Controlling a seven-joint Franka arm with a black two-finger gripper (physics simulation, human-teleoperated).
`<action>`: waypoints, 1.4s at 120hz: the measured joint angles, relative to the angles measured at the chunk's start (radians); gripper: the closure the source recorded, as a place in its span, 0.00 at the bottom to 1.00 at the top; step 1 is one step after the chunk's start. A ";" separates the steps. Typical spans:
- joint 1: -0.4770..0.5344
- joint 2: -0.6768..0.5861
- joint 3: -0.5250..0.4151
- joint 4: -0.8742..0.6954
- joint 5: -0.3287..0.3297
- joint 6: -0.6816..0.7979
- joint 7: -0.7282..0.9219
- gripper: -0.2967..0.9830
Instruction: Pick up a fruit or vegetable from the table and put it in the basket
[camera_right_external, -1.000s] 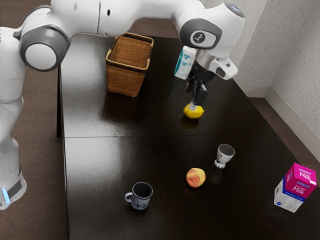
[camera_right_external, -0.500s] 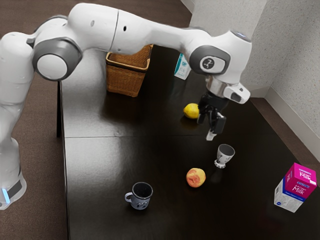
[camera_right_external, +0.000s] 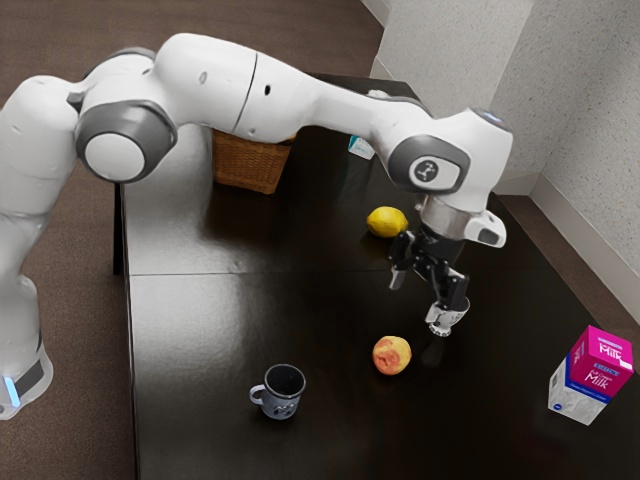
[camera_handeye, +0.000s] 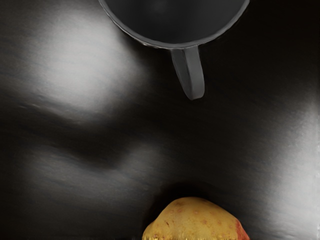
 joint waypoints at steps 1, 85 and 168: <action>-0.001 0.000 0.000 0.000 -0.001 0.000 -0.007 0.23; -0.017 0.078 -0.010 0.001 -0.007 0.066 -0.360 0.23; -0.166 -0.014 0.097 -0.083 -0.030 0.020 -0.533 0.23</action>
